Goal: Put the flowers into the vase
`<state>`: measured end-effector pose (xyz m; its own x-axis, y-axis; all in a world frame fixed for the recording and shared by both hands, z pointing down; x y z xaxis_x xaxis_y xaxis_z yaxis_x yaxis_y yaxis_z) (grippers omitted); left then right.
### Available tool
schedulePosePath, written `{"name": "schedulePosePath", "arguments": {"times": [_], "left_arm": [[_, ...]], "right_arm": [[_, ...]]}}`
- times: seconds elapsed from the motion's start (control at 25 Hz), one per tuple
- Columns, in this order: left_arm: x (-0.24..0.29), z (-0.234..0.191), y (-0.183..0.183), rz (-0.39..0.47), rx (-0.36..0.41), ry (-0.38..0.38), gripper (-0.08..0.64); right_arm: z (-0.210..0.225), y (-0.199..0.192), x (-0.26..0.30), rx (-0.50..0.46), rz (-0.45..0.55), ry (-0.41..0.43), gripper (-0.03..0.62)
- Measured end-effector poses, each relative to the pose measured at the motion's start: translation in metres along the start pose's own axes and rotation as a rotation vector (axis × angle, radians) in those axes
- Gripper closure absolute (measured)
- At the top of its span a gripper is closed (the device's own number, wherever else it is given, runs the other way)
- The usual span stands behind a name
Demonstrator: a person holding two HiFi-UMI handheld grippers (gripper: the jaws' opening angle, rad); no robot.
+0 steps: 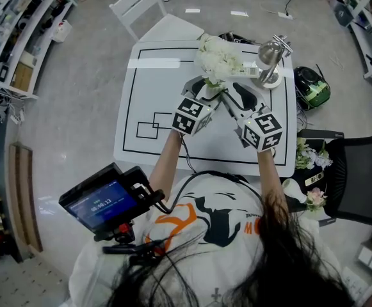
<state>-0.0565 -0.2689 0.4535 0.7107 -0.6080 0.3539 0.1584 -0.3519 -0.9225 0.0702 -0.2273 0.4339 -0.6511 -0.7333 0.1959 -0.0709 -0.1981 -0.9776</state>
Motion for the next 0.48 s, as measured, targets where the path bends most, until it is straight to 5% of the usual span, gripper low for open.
{"name": "schedulePosePath", "arguments": {"times": [0.48], "left_arm": [[-0.017, 0.016, -0.005, 0.025, 0.002, 0.065, 0.281]], "right_arm": [[-0.006, -0.004, -0.024, -0.005, 0.019, 0.011, 0.416]]}}
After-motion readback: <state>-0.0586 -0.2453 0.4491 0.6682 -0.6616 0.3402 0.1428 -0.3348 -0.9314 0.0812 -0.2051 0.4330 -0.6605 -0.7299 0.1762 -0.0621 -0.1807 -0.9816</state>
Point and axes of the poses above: the fingertips, and each gripper's own axes: x forward along the fingers, z to its right, y out of its top, the point moved 8 cm from there along -x, backward along the fingers, and after that the axes turned 7 degrees about -x, right-handed, at the moved point
